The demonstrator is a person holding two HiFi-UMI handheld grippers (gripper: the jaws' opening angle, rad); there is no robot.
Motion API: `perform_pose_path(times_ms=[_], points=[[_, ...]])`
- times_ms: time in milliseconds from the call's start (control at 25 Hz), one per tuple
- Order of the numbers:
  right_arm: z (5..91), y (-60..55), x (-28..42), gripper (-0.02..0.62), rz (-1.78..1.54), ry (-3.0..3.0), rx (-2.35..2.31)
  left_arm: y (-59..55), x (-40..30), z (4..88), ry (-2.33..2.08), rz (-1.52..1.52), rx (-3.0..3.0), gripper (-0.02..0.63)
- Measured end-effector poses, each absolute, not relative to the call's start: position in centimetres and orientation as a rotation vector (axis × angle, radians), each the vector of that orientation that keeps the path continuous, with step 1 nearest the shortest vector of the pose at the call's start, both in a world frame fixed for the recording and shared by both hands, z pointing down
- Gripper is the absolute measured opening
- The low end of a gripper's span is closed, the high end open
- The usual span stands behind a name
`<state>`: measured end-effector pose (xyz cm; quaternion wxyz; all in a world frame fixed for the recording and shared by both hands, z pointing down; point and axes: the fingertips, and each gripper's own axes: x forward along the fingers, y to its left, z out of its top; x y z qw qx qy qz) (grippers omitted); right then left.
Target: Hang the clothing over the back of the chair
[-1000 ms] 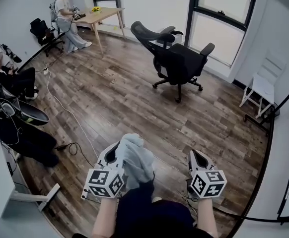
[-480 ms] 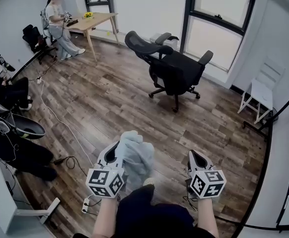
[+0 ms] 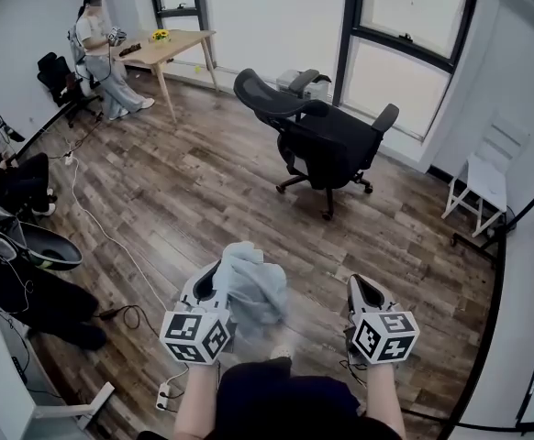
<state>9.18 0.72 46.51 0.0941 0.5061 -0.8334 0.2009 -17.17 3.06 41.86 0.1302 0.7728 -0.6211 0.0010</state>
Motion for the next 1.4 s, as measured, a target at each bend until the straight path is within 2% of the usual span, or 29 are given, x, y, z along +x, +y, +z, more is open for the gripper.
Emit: perform_pose_path(times_ms=[880,1400], points=[[49.7,-3.8,3.0,0.0,0.721,-2.439,1.443,-0.7,-23.4,46.5,-1.794,0.023,2.119,0.008],[48.3,-17.4,-1.0,0.0,0.712,-2.518,1.314,-12.5,-24.2,45.5,-1.826,0.041,2.122,0.007]])
